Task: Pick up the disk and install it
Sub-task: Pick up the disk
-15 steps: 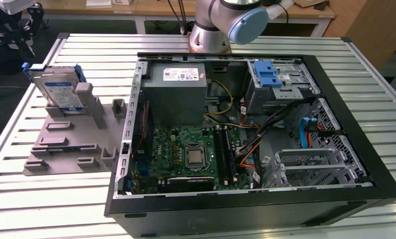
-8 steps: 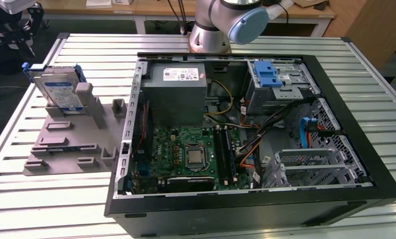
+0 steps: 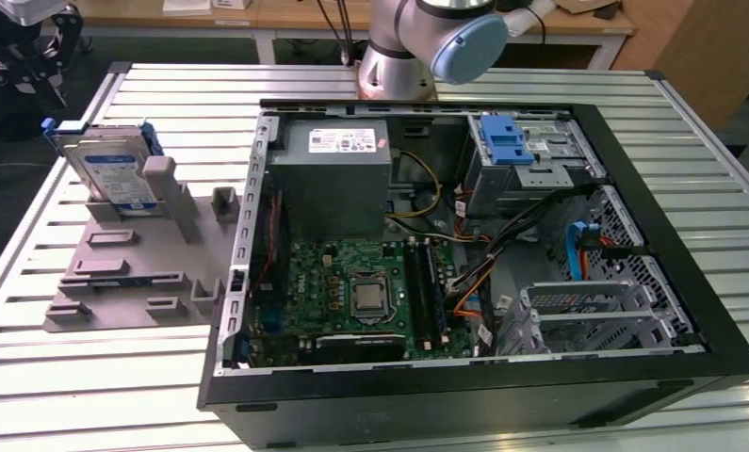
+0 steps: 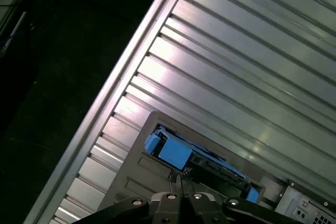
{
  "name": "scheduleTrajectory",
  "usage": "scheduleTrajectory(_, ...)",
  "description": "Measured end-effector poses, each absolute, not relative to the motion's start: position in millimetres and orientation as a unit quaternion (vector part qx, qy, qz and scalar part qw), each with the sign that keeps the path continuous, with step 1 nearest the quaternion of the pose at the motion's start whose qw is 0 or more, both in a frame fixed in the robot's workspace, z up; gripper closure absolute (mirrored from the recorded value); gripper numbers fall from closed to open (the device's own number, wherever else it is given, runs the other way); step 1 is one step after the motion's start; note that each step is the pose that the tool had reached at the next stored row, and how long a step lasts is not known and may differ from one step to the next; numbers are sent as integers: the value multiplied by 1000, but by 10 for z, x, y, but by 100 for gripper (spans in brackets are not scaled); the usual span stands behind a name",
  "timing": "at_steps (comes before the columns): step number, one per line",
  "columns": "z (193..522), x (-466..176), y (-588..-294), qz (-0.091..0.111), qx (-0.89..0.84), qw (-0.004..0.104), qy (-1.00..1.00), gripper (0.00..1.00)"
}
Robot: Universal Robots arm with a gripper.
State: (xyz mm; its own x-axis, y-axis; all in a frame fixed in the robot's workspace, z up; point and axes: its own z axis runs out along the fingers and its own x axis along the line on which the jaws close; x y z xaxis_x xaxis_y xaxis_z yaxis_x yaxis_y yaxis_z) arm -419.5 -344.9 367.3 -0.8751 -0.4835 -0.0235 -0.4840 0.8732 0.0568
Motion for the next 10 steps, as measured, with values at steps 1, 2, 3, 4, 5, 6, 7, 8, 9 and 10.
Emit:
scheduleTrajectory(1, 3673, -4195, -3449, 30, -255, 4, 966, 89)
scheduleTrajectory(2, 3673, -4195, -3449, 31, -261, 4, 965, 89)
scheduleTrajectory(3, 3673, -4195, -3449, 31, -268, 4, 963, 89)
scheduleTrajectory(4, 3673, -4195, -3449, 31, -275, 3, 961, 89)
scheduleTrajectory(5, 3673, -4195, -3449, 31, -283, 3, 959, 89)
scheduleTrajectory(6, 3672, -4195, -3449, 31, -291, 3, 956, 89)
scheduleTrajectory(7, 3672, -4195, -3449, 31, -300, 3, 953, 89)
scheduleTrajectory(8, 3672, -4195, -3449, 31, -308, 3, 951, 89)
scheduleTrajectory(9, 3672, -4195, -3450, 31, -316, 2, 948, 89)
scheduleTrajectory(10, 3672, -4195, -3450, 31, -322, 2, 946, 89)
